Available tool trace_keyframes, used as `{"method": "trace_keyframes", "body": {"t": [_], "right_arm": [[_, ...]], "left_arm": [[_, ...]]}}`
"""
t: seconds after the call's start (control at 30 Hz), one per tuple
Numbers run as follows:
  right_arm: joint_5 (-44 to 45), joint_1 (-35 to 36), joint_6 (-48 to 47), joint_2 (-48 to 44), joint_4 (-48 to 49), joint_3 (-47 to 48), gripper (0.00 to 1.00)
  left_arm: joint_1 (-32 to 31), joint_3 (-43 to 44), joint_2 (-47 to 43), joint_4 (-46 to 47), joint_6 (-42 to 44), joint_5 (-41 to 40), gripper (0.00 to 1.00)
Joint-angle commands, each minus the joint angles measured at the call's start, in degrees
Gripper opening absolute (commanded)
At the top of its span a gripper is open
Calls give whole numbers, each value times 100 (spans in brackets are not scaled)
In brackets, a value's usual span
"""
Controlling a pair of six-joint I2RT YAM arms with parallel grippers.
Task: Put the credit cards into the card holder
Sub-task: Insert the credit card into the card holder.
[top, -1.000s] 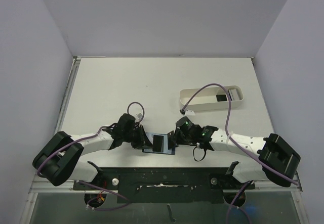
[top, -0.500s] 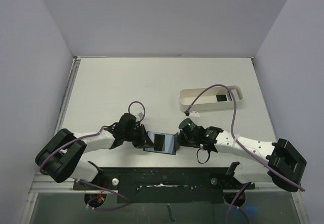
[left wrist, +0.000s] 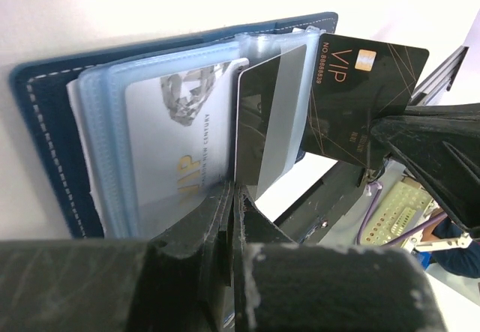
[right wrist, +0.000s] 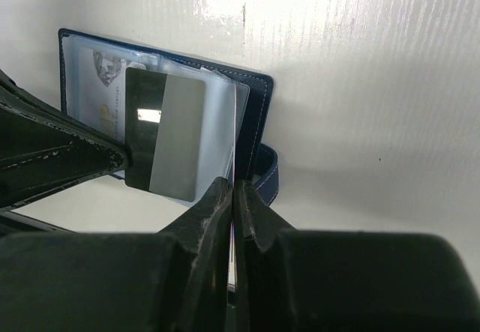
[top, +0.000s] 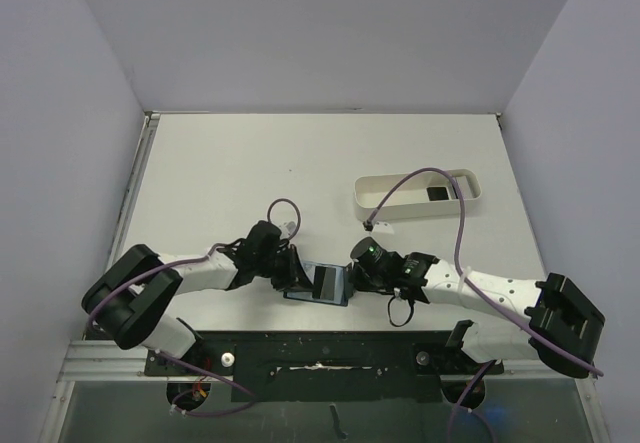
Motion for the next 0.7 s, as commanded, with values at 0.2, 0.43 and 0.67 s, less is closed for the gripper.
{"method": "trace_keyframes", "body": {"t": [0.2,0.43,0.67], "right_arm": [[618,144,175,-177,-463,312,0],[692,170,345,-354,-680,240,0],[589,214,399,-150,-246,74,0]], "left_arm": [[-121,414,273,107,236,39,0],[-119,504,246,-97,334,27,0],[-165,578,489,135,305,280,0]]}}
